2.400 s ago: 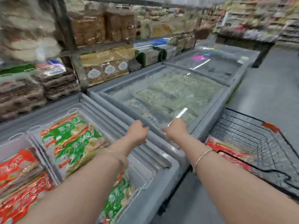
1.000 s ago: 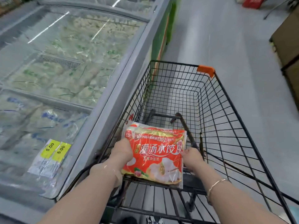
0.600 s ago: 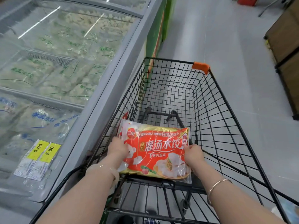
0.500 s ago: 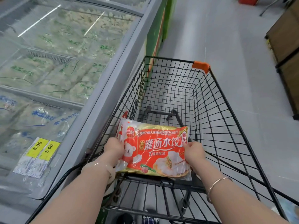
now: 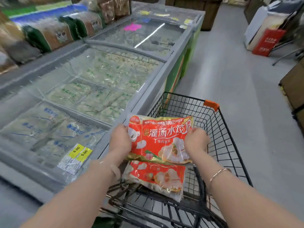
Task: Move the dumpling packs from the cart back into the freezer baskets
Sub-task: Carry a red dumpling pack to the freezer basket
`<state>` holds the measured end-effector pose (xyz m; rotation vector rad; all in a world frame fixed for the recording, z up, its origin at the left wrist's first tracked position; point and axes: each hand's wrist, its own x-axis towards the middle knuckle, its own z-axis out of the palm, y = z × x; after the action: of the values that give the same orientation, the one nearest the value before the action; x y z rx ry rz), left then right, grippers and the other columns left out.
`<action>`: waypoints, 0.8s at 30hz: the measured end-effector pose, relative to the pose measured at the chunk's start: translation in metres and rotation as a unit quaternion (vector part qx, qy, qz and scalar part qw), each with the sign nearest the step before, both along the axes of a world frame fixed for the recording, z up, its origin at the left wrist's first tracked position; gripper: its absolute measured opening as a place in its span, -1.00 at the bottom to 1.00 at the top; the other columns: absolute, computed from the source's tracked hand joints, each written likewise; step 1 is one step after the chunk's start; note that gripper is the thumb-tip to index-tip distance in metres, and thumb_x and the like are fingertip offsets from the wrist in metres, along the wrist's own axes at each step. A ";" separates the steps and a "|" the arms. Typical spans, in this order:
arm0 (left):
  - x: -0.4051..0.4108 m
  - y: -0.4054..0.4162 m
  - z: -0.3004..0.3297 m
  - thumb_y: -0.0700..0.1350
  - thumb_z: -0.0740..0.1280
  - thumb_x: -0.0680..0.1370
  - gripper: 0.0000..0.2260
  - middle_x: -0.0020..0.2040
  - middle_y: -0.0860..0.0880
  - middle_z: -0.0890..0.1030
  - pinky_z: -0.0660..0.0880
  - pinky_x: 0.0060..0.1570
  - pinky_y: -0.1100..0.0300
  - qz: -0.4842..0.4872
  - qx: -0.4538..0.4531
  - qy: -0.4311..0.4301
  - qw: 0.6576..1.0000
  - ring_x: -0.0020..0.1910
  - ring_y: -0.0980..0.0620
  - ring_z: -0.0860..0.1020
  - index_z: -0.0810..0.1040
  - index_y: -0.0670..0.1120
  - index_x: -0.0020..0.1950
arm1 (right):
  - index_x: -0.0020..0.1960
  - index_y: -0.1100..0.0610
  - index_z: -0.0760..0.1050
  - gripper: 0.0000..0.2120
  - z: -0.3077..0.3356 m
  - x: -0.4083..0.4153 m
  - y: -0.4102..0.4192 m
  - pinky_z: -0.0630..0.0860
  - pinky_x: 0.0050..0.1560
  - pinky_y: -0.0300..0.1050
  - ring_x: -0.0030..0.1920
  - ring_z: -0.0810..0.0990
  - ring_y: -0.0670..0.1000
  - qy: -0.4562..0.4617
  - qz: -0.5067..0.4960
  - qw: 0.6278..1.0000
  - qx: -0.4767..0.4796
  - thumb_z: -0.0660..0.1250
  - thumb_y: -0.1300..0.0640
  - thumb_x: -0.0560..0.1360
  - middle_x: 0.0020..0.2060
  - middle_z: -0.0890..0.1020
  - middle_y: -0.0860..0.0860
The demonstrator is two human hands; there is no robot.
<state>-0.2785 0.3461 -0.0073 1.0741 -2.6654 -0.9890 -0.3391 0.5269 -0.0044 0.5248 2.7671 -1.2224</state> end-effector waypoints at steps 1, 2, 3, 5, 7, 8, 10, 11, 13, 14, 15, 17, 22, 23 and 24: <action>0.009 -0.012 0.019 -0.26 0.11 0.61 -0.84 0.12 -0.31 0.57 0.38 -0.03 0.03 0.018 -0.007 0.022 1.000 0.15 -0.26 0.51 0.47 -0.26 0.04 | -0.02 0.31 0.53 -0.69 0.015 0.001 -0.015 0.48 -0.15 -0.02 -0.18 0.53 0.14 0.014 0.017 1.000 -0.012 0.12 0.10 0.61 -0.25 0.57 0.12; 0.013 -0.020 0.027 -0.26 0.12 0.61 -0.83 0.13 -0.32 0.56 0.38 -0.02 0.03 0.024 -0.012 0.029 0.999 0.16 -0.26 0.51 0.47 -0.27 0.06 | -0.05 0.28 0.54 -0.68 0.021 0.000 -0.024 0.48 -0.16 -0.02 -0.16 0.56 0.16 0.026 0.023 0.999 -0.018 0.13 0.08 0.61 -0.19 0.61 0.18; 0.019 -0.031 0.038 -0.27 0.13 0.60 -0.84 0.13 -0.32 0.57 0.40 0.01 0.02 0.035 -0.017 0.039 0.998 0.16 -0.25 0.51 0.47 -0.29 0.06 | -0.11 0.26 0.53 -0.68 0.031 0.000 -0.036 0.44 -0.18 -0.05 -0.14 0.57 0.17 0.035 0.032 0.999 -0.022 0.13 0.06 0.60 -0.14 0.63 0.22; 0.042 -0.060 0.058 -0.28 0.17 0.58 -0.90 0.12 -0.29 0.58 0.43 0.03 0.03 0.069 -0.023 0.068 0.995 0.15 -0.23 0.52 0.45 -0.26 0.01 | -0.18 0.21 0.50 -0.67 0.052 0.010 -0.066 0.38 -0.19 -0.10 -0.17 0.53 0.15 0.058 0.075 0.995 -0.037 0.14 0.03 0.60 -0.13 0.63 0.25; 0.075 -0.088 0.078 -0.23 0.13 0.61 -0.85 0.13 -0.29 0.57 0.41 0.04 0.04 0.120 -0.025 0.097 0.988 0.15 -0.23 0.51 0.46 -0.26 0.02 | -0.12 0.28 0.54 -0.63 0.074 0.029 -0.100 0.37 -0.18 -0.10 -0.14 0.54 0.15 0.064 0.126 0.988 -0.056 0.13 0.03 0.60 -0.10 0.62 0.24; 0.096 -0.103 0.088 -0.20 0.10 0.63 -0.79 0.15 -0.29 0.56 0.39 0.06 0.04 0.151 -0.025 0.110 0.982 0.16 -0.23 0.50 0.47 -0.28 0.06 | -0.06 0.30 0.56 -0.63 0.084 0.042 -0.122 0.39 -0.16 -0.06 -0.07 0.57 0.18 0.073 0.152 0.984 -0.060 0.13 0.04 0.60 -0.06 0.63 0.24; 0.131 -0.125 0.099 -0.16 0.06 0.65 -0.74 0.18 -0.26 0.54 0.37 0.08 0.05 0.189 -0.033 0.123 0.974 0.19 -0.22 0.48 0.47 -0.27 0.12 | -0.10 0.29 0.55 -0.64 0.099 0.066 -0.154 0.42 -0.10 -0.03 0.04 0.58 0.23 0.086 0.195 0.975 -0.064 0.12 0.05 0.60 0.00 0.63 0.26; 0.154 -0.136 0.103 -0.16 0.05 0.65 -0.74 0.18 -0.25 0.54 0.36 0.07 0.06 0.206 -0.044 0.127 0.969 0.19 -0.22 0.48 0.47 -0.26 0.11 | -0.20 0.24 0.50 -0.66 0.104 0.082 -0.171 0.38 -0.14 -0.06 0.05 0.57 0.23 0.086 0.220 0.969 -0.070 0.12 0.06 0.61 -0.01 0.63 0.26; 0.204 -0.158 0.106 -0.15 0.05 0.65 -0.75 0.16 -0.26 0.55 0.37 0.05 0.05 0.254 -0.048 0.131 0.957 0.18 -0.23 0.48 0.47 -0.25 0.08 | -0.40 0.14 0.32 -0.59 0.110 0.119 -0.206 0.28 -0.18 -0.14 -0.01 0.57 0.22 0.091 0.276 0.954 -0.070 0.12 0.09 0.61 -0.09 0.61 0.29; 0.229 -0.169 0.106 -0.15 0.06 0.65 -0.75 0.16 -0.27 0.55 0.38 0.05 0.03 0.278 -0.048 0.128 0.951 0.18 -0.24 0.48 0.47 -0.26 0.09 | -0.45 0.11 0.25 -0.56 0.112 0.137 -0.222 0.27 -0.18 -0.14 -0.09 0.55 0.20 0.091 0.302 0.946 -0.069 0.13 0.10 0.61 -0.16 0.57 0.30; 0.260 -0.181 0.105 -0.15 0.06 0.65 -0.74 0.15 -0.29 0.55 0.38 0.06 0.01 0.306 -0.051 0.124 0.942 0.18 -0.25 0.48 0.47 -0.26 0.10 | -0.47 0.10 0.23 -0.54 0.114 0.162 -0.241 0.28 -0.18 -0.12 -0.15 0.50 0.16 0.089 0.334 0.936 -0.070 0.13 0.10 0.60 -0.22 0.52 0.28; 0.313 -0.199 0.103 -0.17 0.06 0.65 -0.74 0.16 -0.30 0.55 0.39 0.08 -0.01 0.343 -0.056 0.112 0.931 0.18 -0.26 0.49 0.47 -0.29 0.13 | -0.38 0.19 0.43 -0.60 0.114 0.205 -0.273 0.39 -0.11 -0.05 -0.13 0.52 0.15 0.086 0.377 0.920 -0.070 0.15 0.10 0.60 -0.20 0.55 0.28; 0.461 -0.237 0.084 -0.22 0.07 0.64 -0.76 0.16 -0.34 0.54 0.36 -0.04 0.03 0.424 -0.052 0.067 0.902 0.18 -0.28 0.50 0.43 -0.32 0.16 | 0.11 0.40 0.50 -0.64 0.093 0.333 -0.344 0.43 0.13 0.02 0.19 0.52 0.29 0.053 0.467 0.882 -0.039 0.15 0.10 0.60 0.12 0.57 0.34; 0.495 -0.245 0.077 -0.23 0.08 0.64 -0.77 0.16 -0.34 0.54 0.35 -0.05 0.04 0.445 -0.047 0.061 0.892 0.18 -0.28 0.50 0.43 -0.32 0.16 | 0.11 0.40 0.51 -0.63 0.085 0.364 -0.358 0.43 0.13 0.02 0.20 0.51 0.29 0.052 0.490 0.870 -0.026 0.14 0.10 0.60 0.13 0.57 0.34; 0.528 -0.252 0.070 -0.25 0.09 0.63 -0.78 0.16 -0.34 0.55 0.34 -0.07 0.05 0.460 -0.039 0.055 0.885 0.17 -0.28 0.50 0.43 -0.32 0.16 | 0.12 0.41 0.51 -0.63 0.078 0.393 -0.371 0.42 0.14 0.02 0.21 0.51 0.28 0.049 0.510 0.859 -0.009 0.13 0.11 0.61 0.14 0.57 0.34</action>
<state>0.2499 0.0943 0.0624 1.8858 -1.6904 -0.6762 0.0543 0.1563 0.0735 -0.9335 2.4121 -0.9554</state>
